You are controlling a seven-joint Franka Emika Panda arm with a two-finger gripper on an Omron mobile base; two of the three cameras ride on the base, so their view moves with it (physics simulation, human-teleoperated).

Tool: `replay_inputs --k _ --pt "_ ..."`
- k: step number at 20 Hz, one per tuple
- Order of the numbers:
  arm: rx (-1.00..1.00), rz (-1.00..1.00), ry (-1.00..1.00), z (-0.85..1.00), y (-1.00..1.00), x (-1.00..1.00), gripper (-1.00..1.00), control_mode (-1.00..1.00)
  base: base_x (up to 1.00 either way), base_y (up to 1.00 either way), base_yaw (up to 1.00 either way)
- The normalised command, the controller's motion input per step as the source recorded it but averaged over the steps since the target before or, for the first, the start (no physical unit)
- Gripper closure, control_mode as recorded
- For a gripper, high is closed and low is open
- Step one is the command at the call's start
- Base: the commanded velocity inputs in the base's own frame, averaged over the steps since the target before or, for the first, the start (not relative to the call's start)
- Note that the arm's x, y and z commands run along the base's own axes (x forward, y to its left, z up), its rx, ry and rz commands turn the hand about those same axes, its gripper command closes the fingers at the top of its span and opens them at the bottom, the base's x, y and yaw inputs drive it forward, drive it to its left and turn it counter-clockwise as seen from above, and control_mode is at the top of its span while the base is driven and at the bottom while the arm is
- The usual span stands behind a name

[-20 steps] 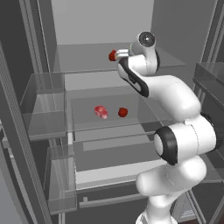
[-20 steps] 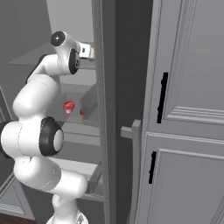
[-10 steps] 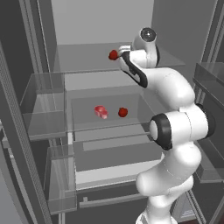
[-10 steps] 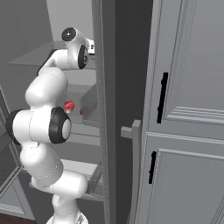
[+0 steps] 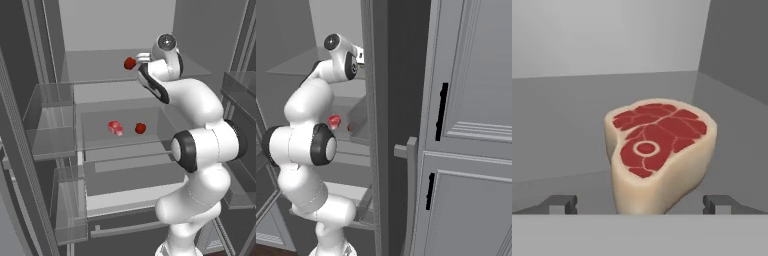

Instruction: Place one bell pepper and one steak in each tupperware on the nearby counter, to pack two identical lunches.

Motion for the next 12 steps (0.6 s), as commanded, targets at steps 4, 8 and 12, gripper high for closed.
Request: replay_inputs --k 4,8,12 --pt "0.00 -0.03 0.00 -0.02 -0.03 0.30 -1.00 -1.00 0.00 0.00 0.00" --pt "0.00 0.00 0.00 0.00 -0.02 0.10 -1.00 -1.00 0.00 0.00 0.00" --pt "0.00 0.00 0.00 0.00 0.00 0.00 -1.00 -1.00 0.00 0.00 0.00"
